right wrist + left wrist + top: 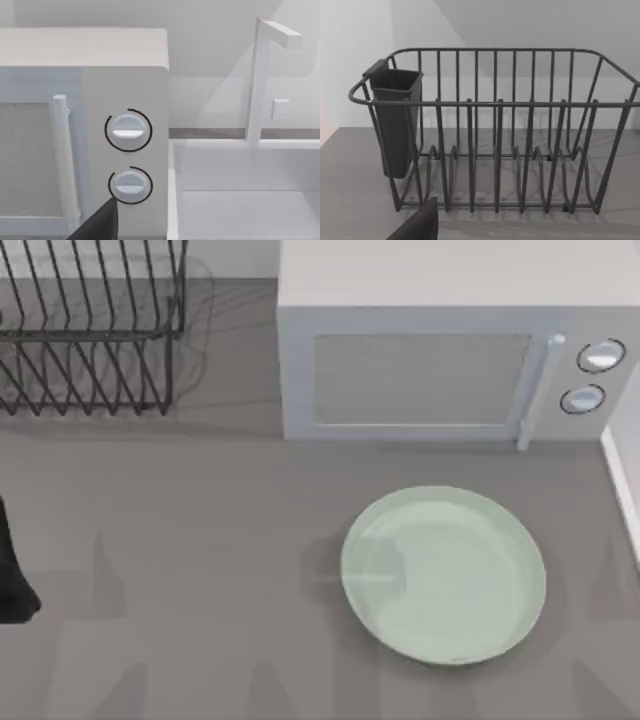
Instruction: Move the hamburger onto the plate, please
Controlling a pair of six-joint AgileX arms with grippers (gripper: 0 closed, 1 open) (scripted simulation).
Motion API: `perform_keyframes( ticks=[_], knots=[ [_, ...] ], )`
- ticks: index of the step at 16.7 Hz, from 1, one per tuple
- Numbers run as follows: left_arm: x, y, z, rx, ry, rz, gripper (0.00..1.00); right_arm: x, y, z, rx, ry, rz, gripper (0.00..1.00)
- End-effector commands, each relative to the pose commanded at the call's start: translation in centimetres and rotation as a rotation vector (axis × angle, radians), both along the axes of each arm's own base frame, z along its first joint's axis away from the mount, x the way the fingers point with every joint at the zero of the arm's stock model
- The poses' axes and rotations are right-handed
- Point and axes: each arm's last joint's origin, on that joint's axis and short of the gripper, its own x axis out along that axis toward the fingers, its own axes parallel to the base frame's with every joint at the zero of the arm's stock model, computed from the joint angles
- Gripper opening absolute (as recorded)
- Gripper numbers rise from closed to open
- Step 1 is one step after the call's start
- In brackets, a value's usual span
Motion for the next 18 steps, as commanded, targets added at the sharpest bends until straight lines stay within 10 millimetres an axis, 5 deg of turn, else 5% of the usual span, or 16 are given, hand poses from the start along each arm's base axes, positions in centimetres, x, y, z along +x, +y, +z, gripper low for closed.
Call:
perform_keyframes(
  ticks=[7, 12, 18],
  knots=[
    [0.0, 0.0, 0.0, 0.000, 0.000, 0.000, 1.00, 0.4, -0.2, 1.5, -0.155, 0.181, -0.004, 1.00],
    [0.0, 0.0, 0.0, 0.000, 0.000, 0.000, 1.00, 2.8, -1.0, 2.4, -0.444, 0.664, 0.089, 1.00],
    [0.0, 0.0, 0.0, 0.000, 0.000, 0.000, 1.00, 7.1, -2.4, 1.5, -0.671, 1.239, 0.450, 1.00]
  ],
)
